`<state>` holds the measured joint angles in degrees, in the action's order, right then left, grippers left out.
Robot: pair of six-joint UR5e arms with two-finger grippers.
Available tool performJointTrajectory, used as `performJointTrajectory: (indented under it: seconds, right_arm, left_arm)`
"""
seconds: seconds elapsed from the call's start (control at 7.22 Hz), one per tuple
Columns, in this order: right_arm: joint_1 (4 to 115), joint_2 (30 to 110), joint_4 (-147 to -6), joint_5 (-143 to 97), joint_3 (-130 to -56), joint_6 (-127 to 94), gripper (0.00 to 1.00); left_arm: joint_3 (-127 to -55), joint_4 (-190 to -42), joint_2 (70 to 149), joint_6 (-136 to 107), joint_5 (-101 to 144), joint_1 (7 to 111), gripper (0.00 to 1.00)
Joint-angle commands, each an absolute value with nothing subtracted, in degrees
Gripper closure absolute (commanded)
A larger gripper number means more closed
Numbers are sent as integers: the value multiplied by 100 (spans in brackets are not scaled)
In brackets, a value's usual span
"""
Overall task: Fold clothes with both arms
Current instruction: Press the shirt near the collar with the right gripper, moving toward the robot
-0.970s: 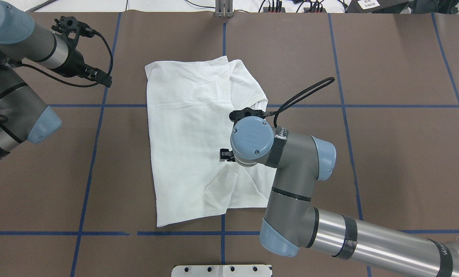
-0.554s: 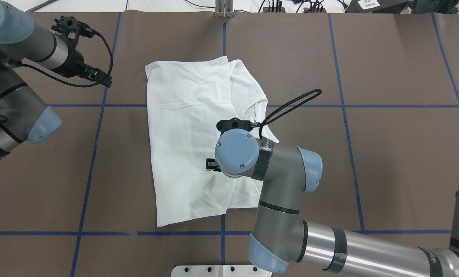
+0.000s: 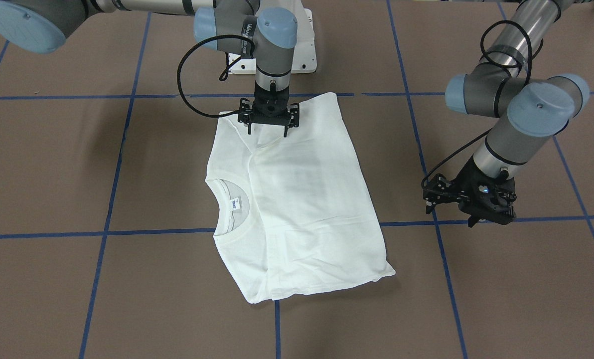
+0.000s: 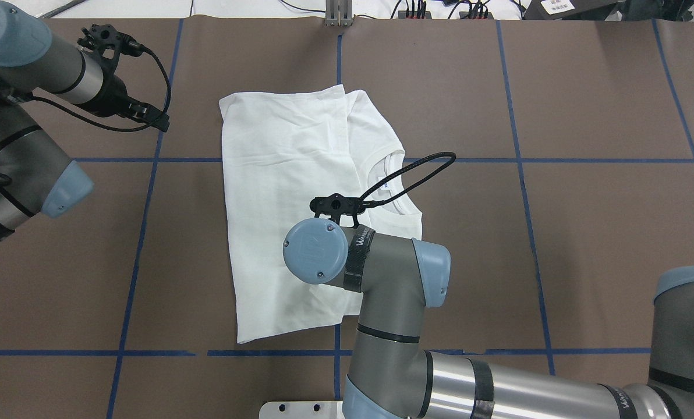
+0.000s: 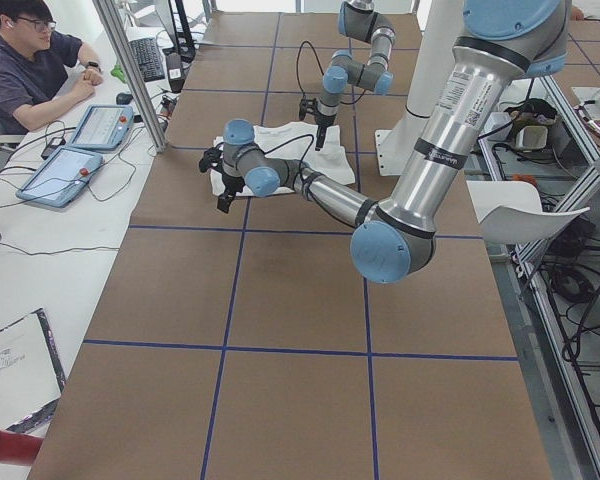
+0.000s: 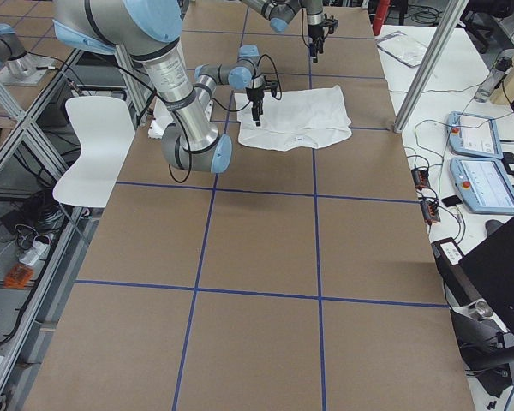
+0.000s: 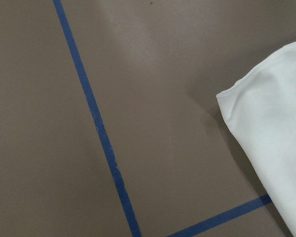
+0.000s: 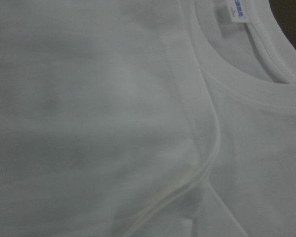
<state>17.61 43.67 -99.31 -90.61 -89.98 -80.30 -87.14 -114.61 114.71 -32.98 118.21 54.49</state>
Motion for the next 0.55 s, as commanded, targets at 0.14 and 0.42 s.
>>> performJointTrajectory:
  seconds: [0.14,0.42]
  right_arm:
    - [1889,4315,-9757,-8965,-8912,-8243,0]
    - [1890,4315,-9668,-8947,-8737,-8253,0]
  left_arm:
    - [-8719,-11461,11479,-3305,11821,5449,0]
    - [-8719,-11461,11479,-3305,11821,5449,0]
